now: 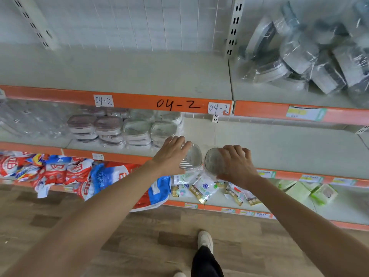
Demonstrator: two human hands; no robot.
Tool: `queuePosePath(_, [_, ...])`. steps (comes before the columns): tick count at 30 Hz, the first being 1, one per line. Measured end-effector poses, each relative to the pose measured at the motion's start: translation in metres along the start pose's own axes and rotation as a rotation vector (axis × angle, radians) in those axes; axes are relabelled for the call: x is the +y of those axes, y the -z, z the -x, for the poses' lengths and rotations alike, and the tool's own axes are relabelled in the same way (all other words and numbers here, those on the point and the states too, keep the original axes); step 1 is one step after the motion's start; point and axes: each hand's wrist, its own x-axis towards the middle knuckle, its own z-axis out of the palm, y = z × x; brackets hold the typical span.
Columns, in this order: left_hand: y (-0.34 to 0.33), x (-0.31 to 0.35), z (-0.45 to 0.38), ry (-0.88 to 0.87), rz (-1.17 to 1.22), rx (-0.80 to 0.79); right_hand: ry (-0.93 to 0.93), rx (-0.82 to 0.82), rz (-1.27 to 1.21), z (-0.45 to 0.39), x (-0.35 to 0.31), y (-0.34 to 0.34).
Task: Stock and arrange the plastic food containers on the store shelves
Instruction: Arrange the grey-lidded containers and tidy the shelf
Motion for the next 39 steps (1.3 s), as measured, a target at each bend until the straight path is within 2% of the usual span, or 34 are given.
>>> queuePosePath(7, [-0.063, 0.010, -0.027, 0.138, 0.142, -0.143, -0.135, -0.098, -0.105, -0.012, 0.018, -0.070])
queuePosePath(17, [-0.166, 0.022, -0.104, 0.214, 0.307, -0.133, -0.268, -0.145, -0.181, -0.046, 0.062, -0.154])
queuePosePath(21, [-0.185, 0.017, -0.134, 0.211, 0.356, -0.104, -0.256, -0.143, -0.216, -0.060, 0.086, -0.168])
queuePosePath(25, [-0.196, 0.006, -0.160, 0.231, 0.314, -0.021, -0.192, -0.022, -0.210, -0.082, 0.100, -0.177])
queuePosePath(28, [-0.201, 0.001, -0.174, 0.255, 0.263, 0.045, -0.220, 0.044, -0.140, -0.100, 0.100, -0.186])
queuePosePath(33, [-0.208, -0.007, -0.196, 0.310, 0.212, 0.125, -0.250, 0.048, -0.093, -0.135, 0.099, -0.201])
queuePosePath(39, [-0.211, -0.025, -0.216, 0.363, 0.210, 0.143, -0.235, 0.041, -0.096, -0.169, 0.099, -0.205])
